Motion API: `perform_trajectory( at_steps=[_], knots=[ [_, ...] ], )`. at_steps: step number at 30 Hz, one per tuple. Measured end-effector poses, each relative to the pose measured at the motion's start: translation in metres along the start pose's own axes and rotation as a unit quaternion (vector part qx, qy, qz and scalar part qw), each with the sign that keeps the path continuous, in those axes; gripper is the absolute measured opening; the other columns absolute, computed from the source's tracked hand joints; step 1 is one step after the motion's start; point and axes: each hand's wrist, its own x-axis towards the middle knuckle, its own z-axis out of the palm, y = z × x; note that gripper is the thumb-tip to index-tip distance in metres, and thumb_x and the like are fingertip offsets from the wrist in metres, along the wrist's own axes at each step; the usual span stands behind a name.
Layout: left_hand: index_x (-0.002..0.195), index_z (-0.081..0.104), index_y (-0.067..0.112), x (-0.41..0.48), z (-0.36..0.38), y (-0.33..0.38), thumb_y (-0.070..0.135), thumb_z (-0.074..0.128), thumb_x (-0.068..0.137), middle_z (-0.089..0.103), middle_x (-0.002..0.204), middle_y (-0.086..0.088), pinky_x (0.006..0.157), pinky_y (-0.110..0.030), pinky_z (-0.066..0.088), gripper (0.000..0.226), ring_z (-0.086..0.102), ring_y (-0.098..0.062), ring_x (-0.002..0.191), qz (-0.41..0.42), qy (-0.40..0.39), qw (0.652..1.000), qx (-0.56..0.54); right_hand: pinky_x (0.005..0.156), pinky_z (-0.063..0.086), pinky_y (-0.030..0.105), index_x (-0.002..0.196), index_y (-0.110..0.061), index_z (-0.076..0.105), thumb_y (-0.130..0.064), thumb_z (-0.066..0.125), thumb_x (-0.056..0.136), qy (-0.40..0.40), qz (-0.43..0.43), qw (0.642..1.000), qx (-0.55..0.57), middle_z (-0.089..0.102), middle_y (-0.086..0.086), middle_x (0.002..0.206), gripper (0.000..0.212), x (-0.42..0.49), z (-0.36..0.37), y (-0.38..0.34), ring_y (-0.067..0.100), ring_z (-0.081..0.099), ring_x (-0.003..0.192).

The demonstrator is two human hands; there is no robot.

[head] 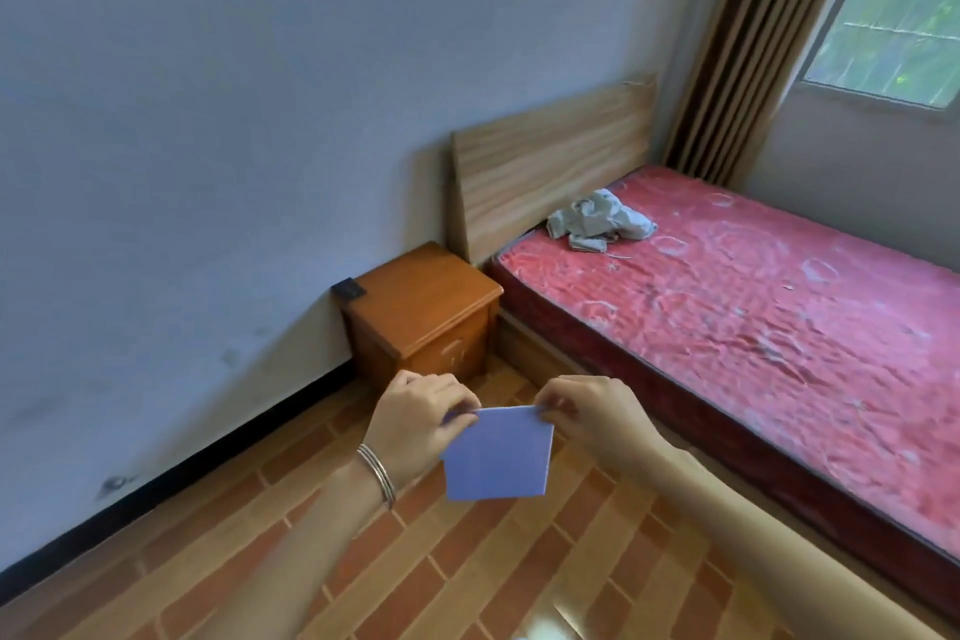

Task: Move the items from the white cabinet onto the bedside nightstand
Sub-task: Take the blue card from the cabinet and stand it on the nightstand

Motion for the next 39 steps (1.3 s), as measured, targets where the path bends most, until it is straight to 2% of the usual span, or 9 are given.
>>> perform_trajectory(
  at_steps=[6, 9, 12, 19, 24, 29, 32, 35, 39],
  knots=[
    [0.076, 0.066, 0.032, 0.047, 0.016, -0.056, 0.032, 0.063, 0.075, 0.061, 0.072, 0.020, 0.068, -0.025, 0.041, 0.002, 0.052, 0.001, 0.065, -0.054, -0.003, 0.998, 0.038, 0.069, 0.048, 0.027, 0.091, -0.029, 0.068, -0.027, 0.063, 0.085, -0.040, -0.063, 0.997, -0.010, 0.067, -0.017, 0.092, 0.008, 0.098, 0.013, 0.033, 0.006, 0.061, 0.086],
    [0.076, 0.065, 0.031, 0.091, 0.021, -0.079, 0.027, 0.067, 0.075, 0.064, 0.075, 0.019, 0.071, -0.023, 0.039, 0.005, 0.055, 0.000, 0.068, -0.074, 0.004, 0.996, 0.041, 0.072, 0.048, 0.023, 0.094, -0.029, 0.067, -0.030, 0.061, 0.087, -0.049, -0.094, 0.994, -0.006, 0.067, -0.016, 0.094, 0.010, 0.153, 0.006, 0.057, 0.004, 0.060, 0.088],
    [0.075, 0.065, 0.031, 0.133, 0.027, -0.107, 0.021, 0.069, 0.074, 0.063, 0.075, 0.019, 0.074, -0.020, 0.034, 0.011, 0.054, 0.001, 0.067, -0.094, 0.017, 0.994, 0.048, 0.075, 0.050, 0.028, 0.098, -0.026, 0.066, -0.030, 0.060, 0.088, -0.089, -0.164, 0.982, -0.003, 0.066, -0.015, 0.097, 0.012, 0.209, -0.002, 0.081, 0.005, 0.060, 0.090],
    [0.068, 0.066, 0.033, 0.192, 0.049, -0.170, 0.028, 0.058, 0.075, 0.061, 0.075, 0.023, 0.077, -0.024, 0.028, 0.011, 0.045, 0.004, 0.072, -0.176, 0.060, 0.982, 0.026, 0.064, 0.051, 0.025, 0.116, -0.024, 0.063, -0.020, 0.039, 0.096, -0.096, -0.337, 0.936, 0.035, 0.066, -0.009, 0.107, 0.031, 0.310, 0.003, 0.120, 0.001, 0.062, 0.087],
    [0.069, 0.068, 0.034, 0.233, 0.058, -0.214, 0.041, 0.053, 0.077, 0.054, 0.075, 0.032, 0.078, -0.028, 0.036, 0.019, 0.050, 0.002, 0.073, -0.185, 0.039, 0.982, -0.024, 0.050, 0.049, 0.026, 0.109, -0.027, 0.066, 0.007, 0.065, 0.076, -0.058, -0.470, 0.881, 0.000, 0.062, -0.006, 0.112, 0.047, 0.376, 0.018, 0.128, 0.008, 0.061, 0.088],
    [0.073, 0.072, 0.030, 0.278, 0.064, -0.273, 0.038, 0.064, 0.074, 0.059, 0.077, 0.025, 0.071, -0.025, 0.044, 0.011, 0.057, -0.004, 0.072, -0.171, 0.004, 0.981, -0.096, 0.062, 0.046, 0.025, 0.093, -0.022, 0.069, -0.008, 0.067, 0.085, -0.020, -0.571, 0.821, -0.008, 0.058, 0.001, 0.112, 0.016, 0.445, 0.052, 0.131, 0.016, 0.053, 0.094],
    [0.075, 0.072, 0.032, 0.307, 0.070, -0.315, 0.040, 0.065, 0.071, 0.064, 0.087, 0.022, 0.077, -0.025, 0.043, 0.011, 0.057, -0.004, 0.079, -0.167, -0.010, 0.983, -0.079, 0.075, 0.041, 0.025, 0.086, -0.019, 0.068, -0.011, 0.067, 0.087, 0.007, -0.599, 0.800, -0.032, 0.062, 0.001, 0.107, 0.008, 0.493, 0.070, 0.135, 0.018, 0.054, 0.102],
    [0.096, 0.071, 0.026, 0.328, 0.076, -0.367, 0.027, 0.075, 0.070, 0.064, 0.104, 0.016, 0.087, -0.017, 0.040, 0.027, 0.056, -0.001, 0.093, -0.212, 0.006, 0.975, -0.066, 0.073, 0.041, 0.026, 0.081, -0.020, 0.066, -0.013, 0.062, 0.091, 0.012, -0.594, 0.803, -0.040, 0.063, -0.002, 0.094, 0.013, 0.548, 0.089, 0.139, 0.017, 0.055, 0.100],
    [0.111, 0.065, 0.025, 0.325, 0.101, -0.436, 0.027, 0.079, 0.070, 0.063, 0.108, 0.011, 0.084, -0.032, 0.046, 0.044, 0.059, -0.012, 0.097, -0.268, -0.025, 0.963, 0.001, 0.072, 0.040, 0.023, 0.074, -0.023, 0.066, -0.024, 0.063, 0.089, -0.026, -0.544, 0.838, -0.033, 0.059, -0.007, 0.080, 0.016, 0.622, 0.133, 0.148, 0.012, 0.053, 0.080]
  ],
)
